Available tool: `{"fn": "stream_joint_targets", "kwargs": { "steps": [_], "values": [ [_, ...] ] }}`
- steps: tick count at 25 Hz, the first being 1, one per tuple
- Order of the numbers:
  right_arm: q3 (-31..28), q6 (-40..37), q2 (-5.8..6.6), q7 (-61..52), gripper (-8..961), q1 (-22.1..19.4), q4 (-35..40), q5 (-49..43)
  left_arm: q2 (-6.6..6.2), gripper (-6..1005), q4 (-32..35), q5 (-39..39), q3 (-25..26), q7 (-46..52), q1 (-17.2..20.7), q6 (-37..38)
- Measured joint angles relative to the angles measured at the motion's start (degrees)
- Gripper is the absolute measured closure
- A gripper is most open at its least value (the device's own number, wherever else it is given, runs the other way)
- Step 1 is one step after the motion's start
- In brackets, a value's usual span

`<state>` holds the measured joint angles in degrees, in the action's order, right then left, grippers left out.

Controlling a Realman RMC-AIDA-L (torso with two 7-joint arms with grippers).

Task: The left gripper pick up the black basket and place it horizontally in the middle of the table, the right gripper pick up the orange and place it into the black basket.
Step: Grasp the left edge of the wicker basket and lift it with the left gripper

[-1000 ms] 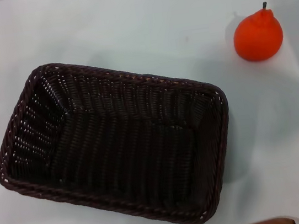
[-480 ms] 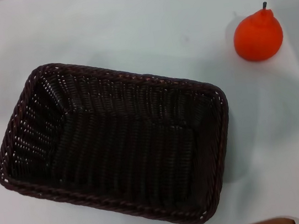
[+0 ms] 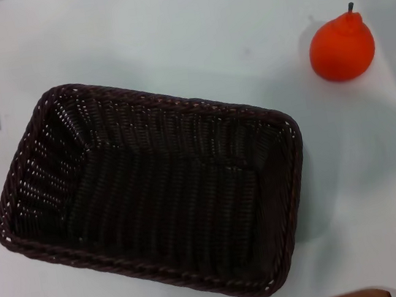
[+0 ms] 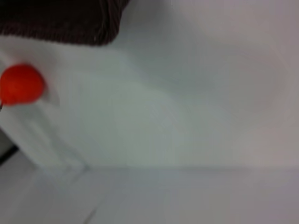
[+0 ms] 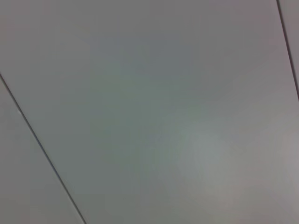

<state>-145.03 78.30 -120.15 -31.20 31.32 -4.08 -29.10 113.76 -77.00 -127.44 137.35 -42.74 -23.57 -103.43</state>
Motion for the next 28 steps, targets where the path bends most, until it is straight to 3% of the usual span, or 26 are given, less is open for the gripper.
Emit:
{"fn": "stream_joint_targets", "kwargs": {
  "steps": [6,16,28],
  "values": [
    [0.00,0.00,0.00,0.00,28,0.15,0.04,0.00,2.76,298,0.38,-8.75,-1.51,0.56,-2.96,0.47],
    [-0.35,-0.37,0.00,0.00,29,0.08,0.05,0.00,3.48,298,1.91,-9.85,-3.49,1.32,-3.68,0.69],
    [-0.70,-0.69,0.00,0.00,28,0.15,0.04,0.01,7.06,297,3.05,-17.32,-6.34,1.21,-5.11,3.58]
  ]
}}
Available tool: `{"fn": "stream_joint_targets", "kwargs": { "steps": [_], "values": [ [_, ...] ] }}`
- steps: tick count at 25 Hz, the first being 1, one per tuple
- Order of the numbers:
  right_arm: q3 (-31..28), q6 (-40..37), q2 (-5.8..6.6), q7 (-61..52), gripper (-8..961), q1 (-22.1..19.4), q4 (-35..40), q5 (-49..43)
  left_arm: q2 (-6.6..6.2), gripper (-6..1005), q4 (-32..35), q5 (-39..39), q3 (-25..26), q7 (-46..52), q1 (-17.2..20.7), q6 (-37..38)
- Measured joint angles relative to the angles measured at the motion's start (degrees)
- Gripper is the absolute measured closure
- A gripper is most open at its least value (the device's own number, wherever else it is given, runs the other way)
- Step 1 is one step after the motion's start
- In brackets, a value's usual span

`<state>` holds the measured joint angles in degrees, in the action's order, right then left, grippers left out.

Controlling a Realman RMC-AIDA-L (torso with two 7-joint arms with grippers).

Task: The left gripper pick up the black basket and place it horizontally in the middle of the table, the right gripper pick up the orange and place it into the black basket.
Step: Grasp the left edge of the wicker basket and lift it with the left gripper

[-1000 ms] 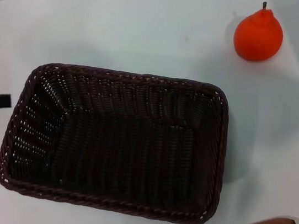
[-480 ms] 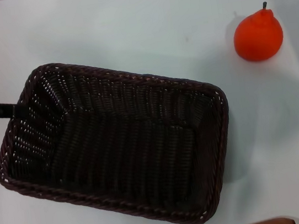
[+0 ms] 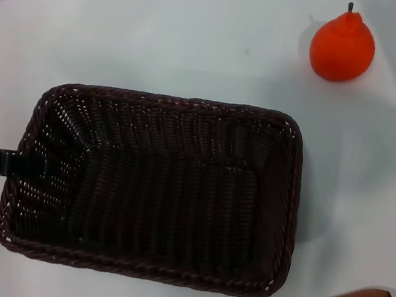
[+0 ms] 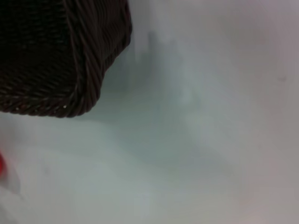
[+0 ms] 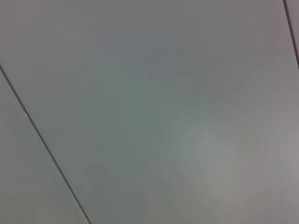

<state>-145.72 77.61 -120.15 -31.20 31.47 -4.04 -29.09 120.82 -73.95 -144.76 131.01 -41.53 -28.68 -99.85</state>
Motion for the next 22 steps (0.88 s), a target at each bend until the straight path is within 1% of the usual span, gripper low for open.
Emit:
{"fn": "stream_joint_targets", "kwargs": {
  "steps": [3,7,12,18,22],
  "values": [
    [0.00,-0.40,0.00,0.00,28,0.00,0.00,0.00,0.29,304,0.39,-0.69,-0.78,-0.02,-0.04,0.66],
    [0.00,-0.68,0.04,0.00,29,-0.07,0.00,0.00,0.29,317,0.68,-0.73,-0.88,-0.15,-0.06,1.01],
    [0.00,-0.71,0.07,0.00,29,-0.16,0.00,0.00,0.29,553,0.68,-0.55,-0.72,-0.14,-0.06,0.80],
    [-0.18,-0.71,0.10,0.00,29,-0.18,0.00,0.00,0.29,766,0.68,0.44,0.32,-0.04,0.17,0.01],
    [-0.25,-0.71,0.09,0.00,28,-0.18,-0.04,0.00,0.29,802,0.67,4.21,3.73,-0.14,0.32,-1.15]
  ]
}}
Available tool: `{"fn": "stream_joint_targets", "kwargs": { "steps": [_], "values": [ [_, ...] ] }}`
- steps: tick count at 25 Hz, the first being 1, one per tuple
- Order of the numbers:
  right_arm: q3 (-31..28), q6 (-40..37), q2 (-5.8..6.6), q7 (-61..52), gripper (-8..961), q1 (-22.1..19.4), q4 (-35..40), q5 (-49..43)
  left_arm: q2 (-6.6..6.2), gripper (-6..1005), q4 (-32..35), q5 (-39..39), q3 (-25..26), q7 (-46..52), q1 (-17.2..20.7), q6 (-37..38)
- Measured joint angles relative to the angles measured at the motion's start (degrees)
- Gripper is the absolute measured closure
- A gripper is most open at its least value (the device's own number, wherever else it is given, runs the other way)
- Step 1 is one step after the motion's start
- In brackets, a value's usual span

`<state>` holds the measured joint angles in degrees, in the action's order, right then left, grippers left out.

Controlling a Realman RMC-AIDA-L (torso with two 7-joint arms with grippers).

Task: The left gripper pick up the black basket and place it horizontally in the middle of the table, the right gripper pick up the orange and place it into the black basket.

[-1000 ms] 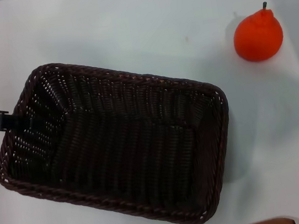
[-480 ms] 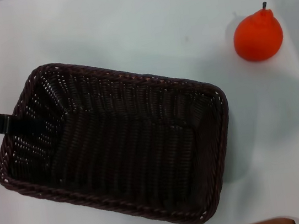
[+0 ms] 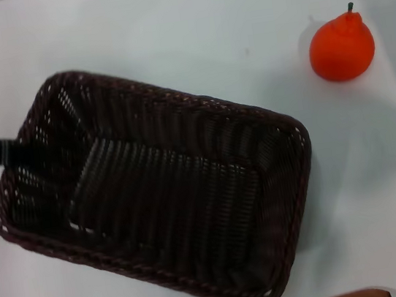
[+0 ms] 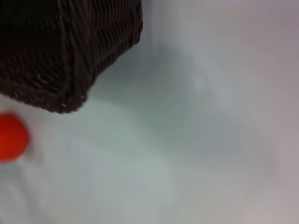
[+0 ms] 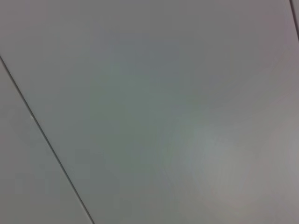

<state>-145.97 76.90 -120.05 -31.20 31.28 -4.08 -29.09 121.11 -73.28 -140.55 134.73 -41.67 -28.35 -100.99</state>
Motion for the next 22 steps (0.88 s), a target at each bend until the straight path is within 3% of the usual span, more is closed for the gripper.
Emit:
{"fn": "stream_joint_targets", "kwargs": {
  "steps": [6,14,22],
  "values": [
    [-0.02,0.01,0.00,0.00,28,0.12,-0.19,0.00,-0.07,839,2.76,5.74,5.46,3.19,-0.20,-0.41],
    [-0.02,0.01,-0.01,0.00,29,0.32,-0.45,0.00,1.23,839,3.71,8.17,11.41,8.15,-0.23,2.97],
    [-0.02,-0.03,0.00,0.00,29,0.36,-0.48,0.00,2.37,833,4.65,8.48,12.48,10.37,1.70,11.56]
  ]
}}
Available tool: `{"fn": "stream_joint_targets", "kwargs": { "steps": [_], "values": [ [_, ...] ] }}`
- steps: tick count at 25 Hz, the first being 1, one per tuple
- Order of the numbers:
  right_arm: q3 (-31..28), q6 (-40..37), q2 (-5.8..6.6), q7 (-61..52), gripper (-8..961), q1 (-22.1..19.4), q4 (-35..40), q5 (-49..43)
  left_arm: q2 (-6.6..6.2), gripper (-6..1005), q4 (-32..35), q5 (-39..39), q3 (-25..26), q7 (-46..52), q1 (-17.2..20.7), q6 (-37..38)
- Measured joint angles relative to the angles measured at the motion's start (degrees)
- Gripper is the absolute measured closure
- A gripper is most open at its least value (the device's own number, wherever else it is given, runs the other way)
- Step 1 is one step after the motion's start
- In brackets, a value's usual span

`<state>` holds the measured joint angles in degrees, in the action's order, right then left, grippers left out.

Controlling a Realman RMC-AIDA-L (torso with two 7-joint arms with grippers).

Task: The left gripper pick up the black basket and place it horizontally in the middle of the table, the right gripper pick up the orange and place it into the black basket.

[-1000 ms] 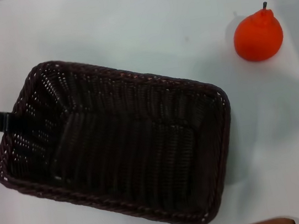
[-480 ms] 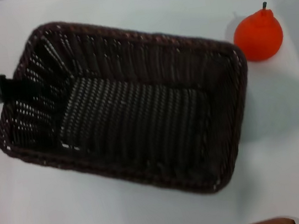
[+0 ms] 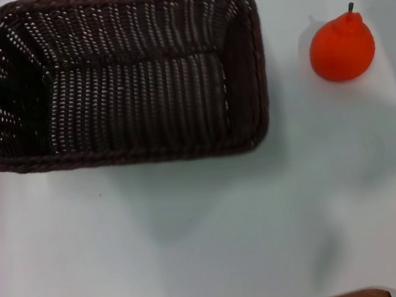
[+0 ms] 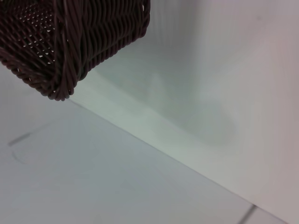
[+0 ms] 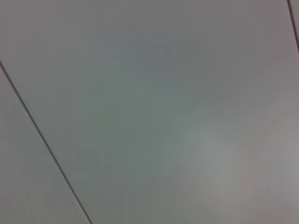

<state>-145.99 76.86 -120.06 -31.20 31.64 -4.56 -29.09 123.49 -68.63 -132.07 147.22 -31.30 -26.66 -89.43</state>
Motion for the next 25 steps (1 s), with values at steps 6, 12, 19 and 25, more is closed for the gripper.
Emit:
{"fn": "stream_joint_targets", "kwargs": {
  "steps": [6,12,19,25],
  "values": [
    [0.00,-0.05,0.00,0.00,28,0.00,-0.01,0.00,0.32,829,3.75,0.38,0.03,-0.31,0.37,5.25],
    [0.00,-0.62,0.03,0.00,29,-0.01,-0.01,0.00,0.35,824,6.53,0.45,-0.11,-0.38,0.81,8.50],
    [0.00,-0.76,0.09,0.00,28,0.00,-0.01,0.00,0.35,751,8.01,2.06,0.08,-0.22,1.74,9.38],
    [0.07,-0.77,0.09,0.00,29,-0.01,0.11,0.00,0.26,567,7.87,3.11,0.04,-0.44,2.75,8.92]
  ]
}}
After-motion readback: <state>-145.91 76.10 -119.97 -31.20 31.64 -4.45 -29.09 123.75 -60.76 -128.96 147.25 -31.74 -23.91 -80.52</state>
